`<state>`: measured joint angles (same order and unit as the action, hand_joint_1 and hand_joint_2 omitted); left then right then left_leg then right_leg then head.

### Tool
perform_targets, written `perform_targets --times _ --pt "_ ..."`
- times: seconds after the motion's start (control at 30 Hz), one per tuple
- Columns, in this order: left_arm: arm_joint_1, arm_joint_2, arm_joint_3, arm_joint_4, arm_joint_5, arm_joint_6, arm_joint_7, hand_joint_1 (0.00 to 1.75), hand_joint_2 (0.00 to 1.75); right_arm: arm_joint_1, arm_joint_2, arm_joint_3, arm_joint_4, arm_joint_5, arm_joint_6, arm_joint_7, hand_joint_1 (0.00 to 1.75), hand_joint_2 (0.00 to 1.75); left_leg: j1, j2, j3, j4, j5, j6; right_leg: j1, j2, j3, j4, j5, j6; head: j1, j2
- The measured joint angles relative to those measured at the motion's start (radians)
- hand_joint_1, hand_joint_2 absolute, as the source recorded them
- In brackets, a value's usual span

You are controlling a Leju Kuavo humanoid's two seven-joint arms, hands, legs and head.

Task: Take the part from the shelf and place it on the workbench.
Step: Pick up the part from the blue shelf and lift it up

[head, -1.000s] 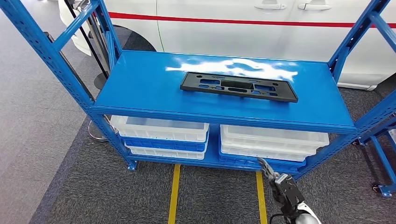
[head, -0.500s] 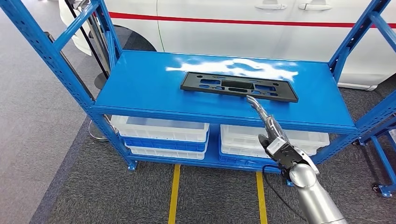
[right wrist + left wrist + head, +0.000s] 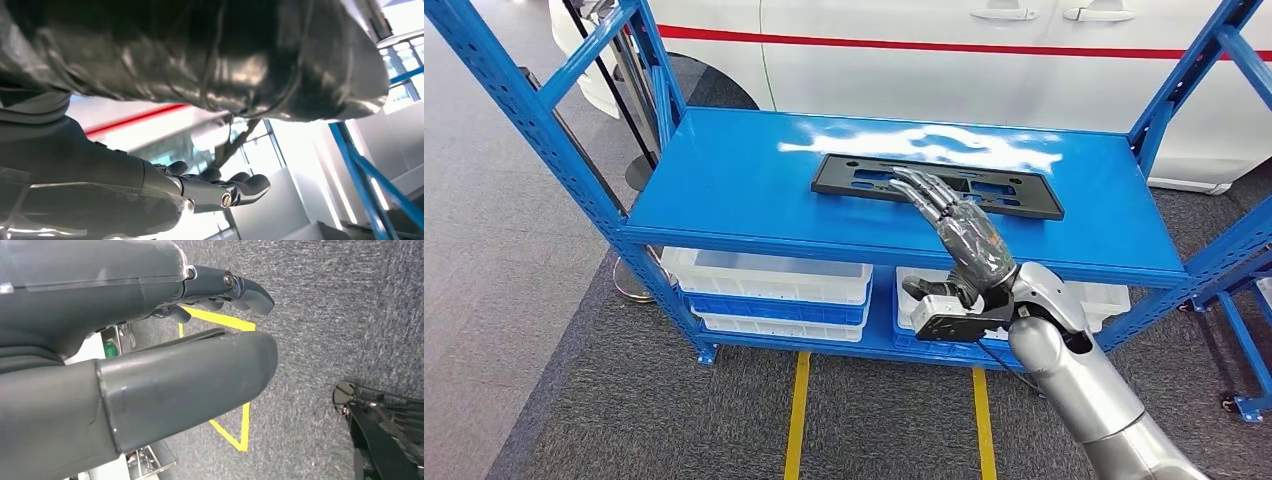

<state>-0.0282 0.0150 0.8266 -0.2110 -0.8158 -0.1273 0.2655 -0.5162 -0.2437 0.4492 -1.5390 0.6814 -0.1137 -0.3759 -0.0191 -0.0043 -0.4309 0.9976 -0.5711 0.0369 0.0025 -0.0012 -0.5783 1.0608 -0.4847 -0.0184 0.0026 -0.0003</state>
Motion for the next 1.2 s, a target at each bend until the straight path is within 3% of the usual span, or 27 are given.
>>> perform_targets --times 0.63,0.9,1.2 --pt "-0.005 0.001 -0.002 0.0 -0.046 -0.031 -0.018 0.0 0.0 -0.229 -0.076 0.318 -0.029 0.453 -0.243 0.184 0.0 0.0 0.0 0.0 0.0 0.0 0.0 0.0 0.0 0.0 0.0 0.0 0.0 0.0 0.0 0.0" --pt "-0.007 0.001 -0.002 0.0 -0.053 -0.039 -0.022 0.0 0.0 -0.279 -0.096 0.35 0.003 0.475 -0.16 0.263 0.0 0.0 0.0 0.0 0.0 0.0 0.0 0.0 0.0 0.0 0.0 0.0 0.0 0.0 0.0 0.0" --pt "-0.008 0.001 -0.002 0.001 -0.066 -0.05 -0.024 0.0 0.0 -0.347 -0.08 0.358 0.197 0.406 -0.055 0.283 0.0 0.0 0.0 0.0 0.0 0.0 0.0 0.0 0.0 0.0 0.0 0.0 0.0 0.0 0.0 0.0"
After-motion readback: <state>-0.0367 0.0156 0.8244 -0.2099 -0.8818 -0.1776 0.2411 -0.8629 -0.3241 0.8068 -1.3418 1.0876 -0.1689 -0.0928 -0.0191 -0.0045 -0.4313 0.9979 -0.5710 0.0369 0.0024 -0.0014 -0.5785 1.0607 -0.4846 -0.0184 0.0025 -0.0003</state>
